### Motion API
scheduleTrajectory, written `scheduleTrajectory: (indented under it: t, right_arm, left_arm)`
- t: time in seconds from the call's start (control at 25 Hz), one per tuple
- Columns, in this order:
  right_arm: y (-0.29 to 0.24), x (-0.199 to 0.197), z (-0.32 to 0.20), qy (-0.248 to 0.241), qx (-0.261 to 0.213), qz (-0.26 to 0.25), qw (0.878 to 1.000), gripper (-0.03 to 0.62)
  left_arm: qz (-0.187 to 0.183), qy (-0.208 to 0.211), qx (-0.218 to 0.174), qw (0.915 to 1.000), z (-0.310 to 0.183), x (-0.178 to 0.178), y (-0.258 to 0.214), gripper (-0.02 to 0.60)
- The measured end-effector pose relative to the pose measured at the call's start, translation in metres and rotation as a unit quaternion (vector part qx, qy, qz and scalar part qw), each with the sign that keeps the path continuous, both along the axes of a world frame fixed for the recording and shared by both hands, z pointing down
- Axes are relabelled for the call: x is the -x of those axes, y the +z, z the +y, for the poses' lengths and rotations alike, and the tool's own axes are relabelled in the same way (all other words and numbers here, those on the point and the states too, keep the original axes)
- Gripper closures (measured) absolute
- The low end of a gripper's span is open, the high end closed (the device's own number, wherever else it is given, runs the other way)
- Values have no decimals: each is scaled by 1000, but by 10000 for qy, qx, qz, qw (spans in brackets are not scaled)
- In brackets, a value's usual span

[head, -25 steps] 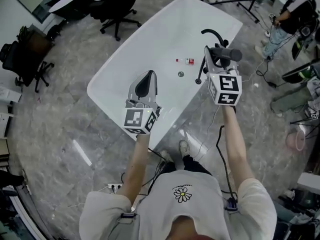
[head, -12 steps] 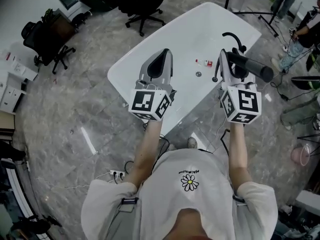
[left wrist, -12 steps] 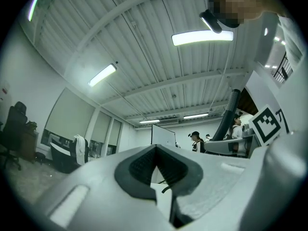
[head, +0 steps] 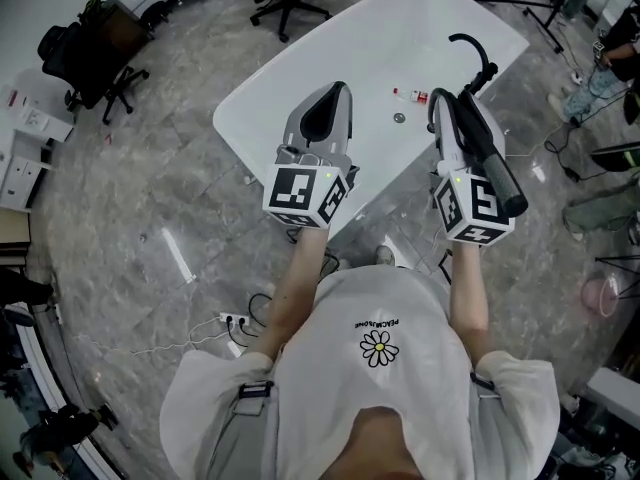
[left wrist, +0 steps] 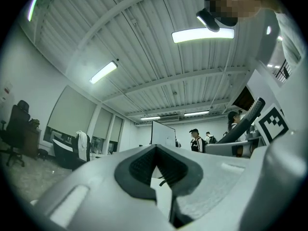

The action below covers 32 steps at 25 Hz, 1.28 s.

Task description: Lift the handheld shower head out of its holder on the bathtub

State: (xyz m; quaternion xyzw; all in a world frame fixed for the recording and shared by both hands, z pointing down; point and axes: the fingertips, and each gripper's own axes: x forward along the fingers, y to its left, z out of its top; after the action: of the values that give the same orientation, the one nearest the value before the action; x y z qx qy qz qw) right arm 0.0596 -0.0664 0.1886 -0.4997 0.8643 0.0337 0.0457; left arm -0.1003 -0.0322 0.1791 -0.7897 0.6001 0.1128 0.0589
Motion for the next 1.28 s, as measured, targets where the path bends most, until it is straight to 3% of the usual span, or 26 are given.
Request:
scheduleTrajectory:
  t: [1.28]
  right_arm:
    - [2, -13, 14, 109, -19, 103, 9999, 439]
  left_arm:
    - [29, 167, 115, 9998, -1, -11, 8, 581]
